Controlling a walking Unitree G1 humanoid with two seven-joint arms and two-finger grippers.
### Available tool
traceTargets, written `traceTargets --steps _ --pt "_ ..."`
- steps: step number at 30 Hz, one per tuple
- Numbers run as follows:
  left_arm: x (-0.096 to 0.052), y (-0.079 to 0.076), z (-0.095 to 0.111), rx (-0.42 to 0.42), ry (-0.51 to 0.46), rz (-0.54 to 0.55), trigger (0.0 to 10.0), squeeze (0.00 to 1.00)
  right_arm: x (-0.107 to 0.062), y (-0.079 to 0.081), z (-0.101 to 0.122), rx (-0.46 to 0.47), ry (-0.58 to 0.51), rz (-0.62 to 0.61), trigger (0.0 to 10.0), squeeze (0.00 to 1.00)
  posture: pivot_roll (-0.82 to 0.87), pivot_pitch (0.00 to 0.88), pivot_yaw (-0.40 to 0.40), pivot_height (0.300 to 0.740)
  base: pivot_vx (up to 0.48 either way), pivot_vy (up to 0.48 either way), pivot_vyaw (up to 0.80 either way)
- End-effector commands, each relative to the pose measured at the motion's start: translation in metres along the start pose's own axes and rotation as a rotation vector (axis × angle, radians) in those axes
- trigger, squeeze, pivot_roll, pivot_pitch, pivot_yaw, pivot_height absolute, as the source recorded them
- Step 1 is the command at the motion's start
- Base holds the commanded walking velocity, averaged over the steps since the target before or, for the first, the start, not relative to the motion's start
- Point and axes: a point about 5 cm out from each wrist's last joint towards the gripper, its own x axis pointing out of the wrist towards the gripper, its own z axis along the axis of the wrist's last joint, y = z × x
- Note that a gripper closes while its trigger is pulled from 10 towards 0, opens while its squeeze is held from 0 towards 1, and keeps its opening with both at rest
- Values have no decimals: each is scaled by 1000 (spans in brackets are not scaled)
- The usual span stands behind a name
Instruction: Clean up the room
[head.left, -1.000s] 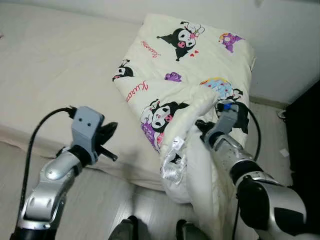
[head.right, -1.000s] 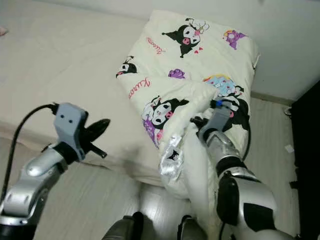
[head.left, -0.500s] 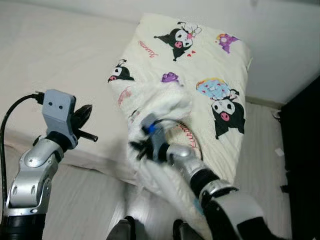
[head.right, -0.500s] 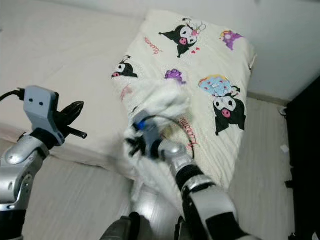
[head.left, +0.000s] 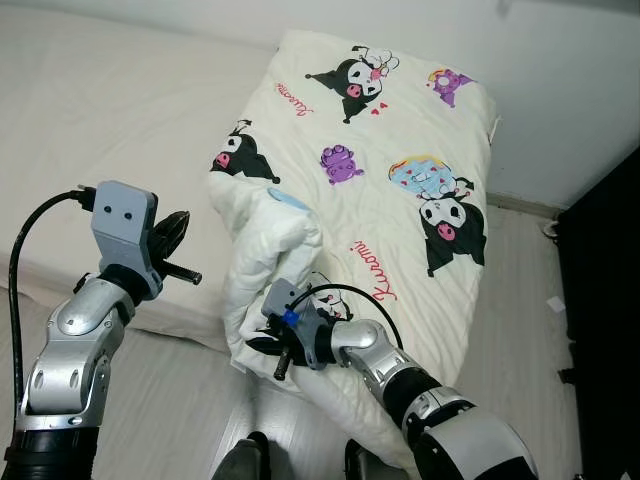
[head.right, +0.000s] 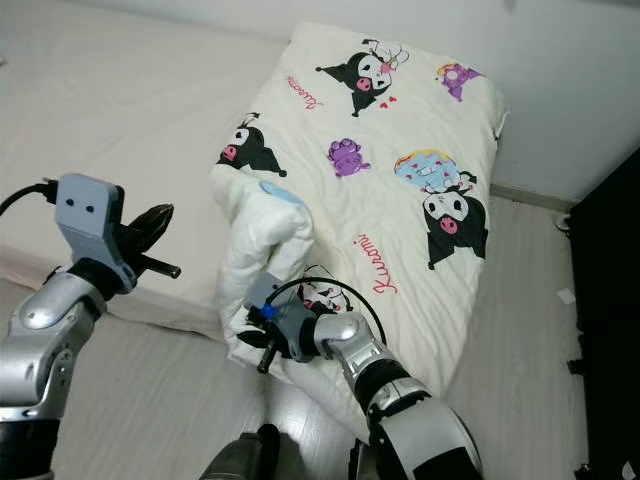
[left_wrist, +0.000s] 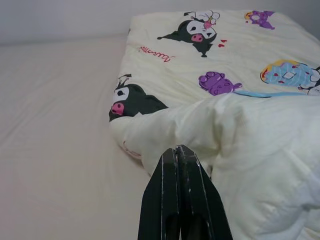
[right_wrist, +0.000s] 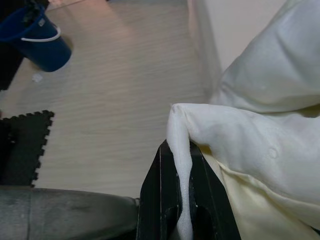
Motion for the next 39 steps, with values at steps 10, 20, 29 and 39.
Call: traceTargets --steps 10,20,29,39 --pt "2 14 -2 12 -5 76 10000 0 10 17 2 -16 -45 109 10000 1000 181 331 8 740 0 0 0" --pt "3 17 -1 3 -13 93 10000 0 25 55 3 -98 -71 366 10000 1000 178 332 5 740 0 0 0" --pt "7 17 -3 8 -21 98 10000 0 16 28 2 -42 -96 78 10000 0 149 305 -5 740 0 0 0" --pt "13 -16 -49 1 183 3 10000 0 -59 -44 -10 350 -365 -838 10000 0 53 170 -3 740 0 0 0"
